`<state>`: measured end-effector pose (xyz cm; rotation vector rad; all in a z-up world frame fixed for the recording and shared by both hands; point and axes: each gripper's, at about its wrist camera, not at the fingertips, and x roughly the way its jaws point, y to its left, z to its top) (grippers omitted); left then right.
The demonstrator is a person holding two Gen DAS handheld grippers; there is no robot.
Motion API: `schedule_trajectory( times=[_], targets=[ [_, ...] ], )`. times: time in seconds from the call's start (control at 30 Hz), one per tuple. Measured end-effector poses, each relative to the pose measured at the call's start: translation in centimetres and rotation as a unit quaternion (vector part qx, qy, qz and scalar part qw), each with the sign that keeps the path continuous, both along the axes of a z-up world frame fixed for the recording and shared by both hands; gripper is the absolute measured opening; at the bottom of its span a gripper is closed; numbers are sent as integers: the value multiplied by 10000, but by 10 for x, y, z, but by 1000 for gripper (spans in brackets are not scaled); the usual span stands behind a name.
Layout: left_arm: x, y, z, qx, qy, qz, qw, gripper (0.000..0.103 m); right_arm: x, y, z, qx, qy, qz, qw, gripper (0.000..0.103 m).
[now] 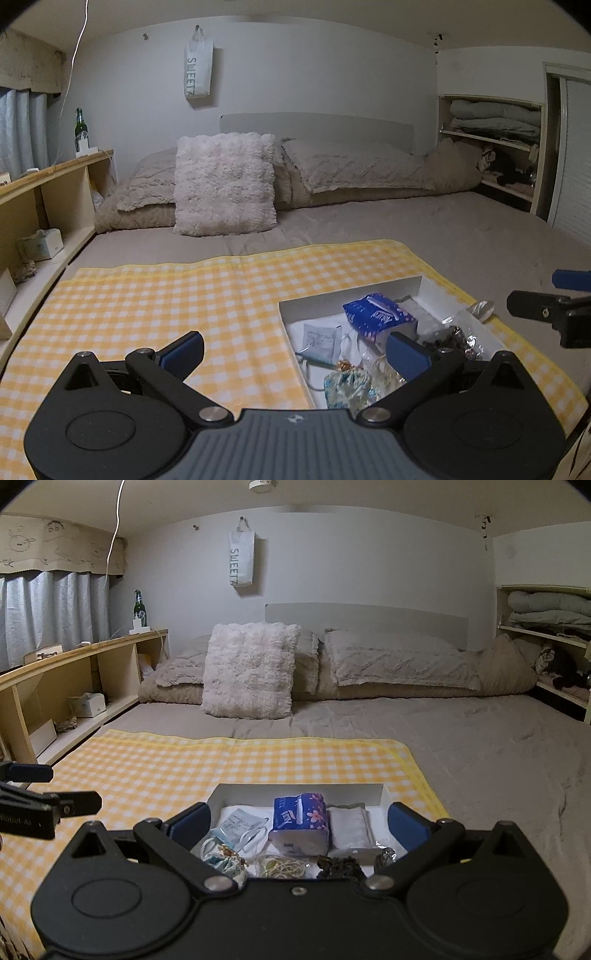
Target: Organize soft objects
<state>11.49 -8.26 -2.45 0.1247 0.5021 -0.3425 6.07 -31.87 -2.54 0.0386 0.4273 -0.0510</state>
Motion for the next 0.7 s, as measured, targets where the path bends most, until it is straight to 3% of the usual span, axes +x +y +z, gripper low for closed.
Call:
schedule_trajectory(
  times=[0.17, 0.7],
  targets=[
    [-15, 2, -6, 116, -121, 44, 9998, 103, -8, 4, -3, -17, -27, -1, 10000, 103],
    [-29, 18, -13, -53, -86, 205, 9997, 103, -23, 18, -14, -127, -13, -78, 9999, 103]
  ],
)
